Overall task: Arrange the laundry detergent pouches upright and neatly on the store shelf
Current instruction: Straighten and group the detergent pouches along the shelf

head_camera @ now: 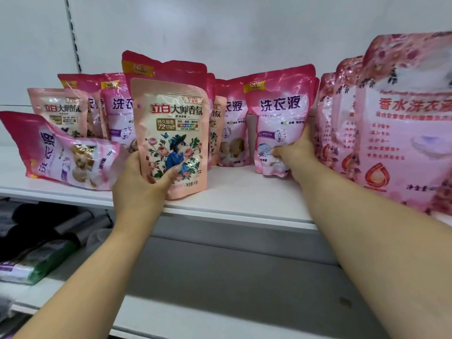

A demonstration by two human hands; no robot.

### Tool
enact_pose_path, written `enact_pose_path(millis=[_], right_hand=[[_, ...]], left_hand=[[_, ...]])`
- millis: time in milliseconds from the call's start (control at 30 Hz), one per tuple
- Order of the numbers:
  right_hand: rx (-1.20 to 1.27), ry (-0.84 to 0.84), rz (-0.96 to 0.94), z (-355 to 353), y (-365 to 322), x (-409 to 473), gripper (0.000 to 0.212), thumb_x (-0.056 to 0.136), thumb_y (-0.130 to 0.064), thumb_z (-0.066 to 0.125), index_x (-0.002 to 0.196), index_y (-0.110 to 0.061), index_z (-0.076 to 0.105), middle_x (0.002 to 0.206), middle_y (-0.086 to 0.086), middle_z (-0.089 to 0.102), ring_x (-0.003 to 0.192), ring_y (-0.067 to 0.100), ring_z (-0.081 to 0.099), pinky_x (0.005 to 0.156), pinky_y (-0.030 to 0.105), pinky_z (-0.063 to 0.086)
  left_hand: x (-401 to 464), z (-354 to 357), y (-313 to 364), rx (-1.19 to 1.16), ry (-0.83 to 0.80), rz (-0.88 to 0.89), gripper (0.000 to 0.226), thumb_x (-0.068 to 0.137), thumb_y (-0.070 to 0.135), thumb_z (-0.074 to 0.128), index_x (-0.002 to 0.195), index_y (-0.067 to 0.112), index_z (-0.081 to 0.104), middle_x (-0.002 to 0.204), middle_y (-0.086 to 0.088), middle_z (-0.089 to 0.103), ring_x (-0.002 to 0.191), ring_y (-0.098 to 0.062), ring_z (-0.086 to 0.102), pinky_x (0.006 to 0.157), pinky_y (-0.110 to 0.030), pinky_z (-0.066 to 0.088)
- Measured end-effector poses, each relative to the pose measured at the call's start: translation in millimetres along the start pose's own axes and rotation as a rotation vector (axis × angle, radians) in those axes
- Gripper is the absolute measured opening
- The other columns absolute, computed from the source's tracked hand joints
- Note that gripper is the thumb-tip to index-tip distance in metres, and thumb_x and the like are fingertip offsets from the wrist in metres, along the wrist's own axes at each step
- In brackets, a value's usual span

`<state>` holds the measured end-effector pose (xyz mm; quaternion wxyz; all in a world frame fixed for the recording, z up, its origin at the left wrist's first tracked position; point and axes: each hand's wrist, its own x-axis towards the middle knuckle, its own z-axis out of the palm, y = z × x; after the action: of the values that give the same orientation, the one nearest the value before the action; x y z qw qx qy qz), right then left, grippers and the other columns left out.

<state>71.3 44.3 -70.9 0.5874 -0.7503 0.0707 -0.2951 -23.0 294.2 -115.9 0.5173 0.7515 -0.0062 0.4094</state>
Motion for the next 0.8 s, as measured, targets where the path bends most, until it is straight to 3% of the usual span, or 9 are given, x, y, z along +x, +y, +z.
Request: enact_pose_path(millis=[100, 167, 233, 400, 467, 600, 800], right_hand=[[0.018, -0.003, -0.024, -4.2, 2.5, -0.7, 0.097, 0.072, 0.007, 0.071, 0.146, -0.018, 0.013, 0.14, 0.008, 0.041, 0.125, 0.026, 0.044, 0.095, 0.03, 0.04], [-0.008, -0.052, 0.041, -4.9, 5.1, -0.9, 0.107, 0.072, 0.0, 0.074, 0.148, -0.019, 0.001, 0.148, 0.01, 0.03, 0.132, 0.028, 0.036, 0.106, 0.042, 0.036], [-0.046, -0.09, 0.131, -5.2, 5.7, -2.3, 0.113, 0.075, -0.01, 0.075, 0.147, -0.021, -0.011, 0.152, 0.012, 0.018, 0.135, 0.03, 0.029, 0.107, 0.049, 0.033], [-0.137, -0.091, 0.158, -4.9, 1.8, -4.1, 0.119, 0.074, -0.017, 0.077, 0.146, -0.021, -0.018, 0.154, 0.013, 0.009, 0.14, 0.028, 0.019, 0.113, 0.044, 0.022], [-0.135, -0.102, 0.168, -3.4, 0.9, -4.4, 0.118, 0.074, -0.015, 0.076, 0.145, -0.02, -0.018, 0.153, 0.013, 0.014, 0.139, 0.027, 0.022, 0.11, 0.042, 0.026], [-0.106, -0.103, 0.178, -3.5, -1.8, -6.2, 0.104, 0.08, -0.01, 0.07, 0.147, -0.018, -0.011, 0.147, 0.014, 0.026, 0.131, 0.028, 0.034, 0.086, 0.033, 0.036], [-0.086, -0.059, 0.199, -4.9, -0.9, -7.5, 0.097, 0.075, -0.004, 0.069, 0.145, -0.017, 0.002, 0.144, 0.015, 0.03, 0.122, 0.033, 0.043, 0.086, 0.042, 0.048]], left_hand=[[-0.1, 1.3, 0.2, -0.012, 0.006, 0.003, 0.044, 0.077, 0.031, 0.073, 0.113, 0.014, 0.055, 0.097, 0.009, 0.057, 0.089, -0.013, 0.056, 0.079, -0.029, 0.046], [-0.3, 2.2, 1.3, -0.008, 0.011, 0.007, 0.042, 0.077, 0.03, 0.073, 0.112, 0.015, 0.054, 0.096, 0.01, 0.055, 0.088, -0.013, 0.055, 0.078, -0.029, 0.046], [-0.1, 2.5, 1.1, -0.009, 0.007, 0.007, 0.042, 0.077, 0.03, 0.073, 0.112, 0.015, 0.054, 0.098, 0.009, 0.056, 0.089, -0.012, 0.055, 0.076, -0.028, 0.044], [-1.0, 2.2, 0.6, -0.02, 0.012, 0.013, 0.044, 0.077, 0.03, 0.072, 0.114, 0.014, 0.053, 0.098, 0.009, 0.054, 0.091, -0.013, 0.055, 0.078, -0.029, 0.045], [-1.9, 2.4, 1.7, -0.019, 0.016, 0.022, 0.045, 0.078, 0.029, 0.072, 0.115, 0.012, 0.053, 0.096, 0.01, 0.052, 0.089, -0.013, 0.053, 0.076, -0.027, 0.043], [-2.7, 1.2, 2.2, -0.037, -0.006, 0.014, 0.043, 0.078, 0.028, 0.073, 0.112, 0.012, 0.053, 0.092, 0.011, 0.051, 0.088, -0.013, 0.054, 0.075, -0.027, 0.043], [1.0, -2.3, 4.7, -0.071, -0.039, -0.042, 0.05, 0.077, 0.027, 0.074, 0.116, 0.012, 0.047, 0.097, 0.008, 0.054, 0.088, -0.015, 0.055, 0.075, -0.028, 0.045]])
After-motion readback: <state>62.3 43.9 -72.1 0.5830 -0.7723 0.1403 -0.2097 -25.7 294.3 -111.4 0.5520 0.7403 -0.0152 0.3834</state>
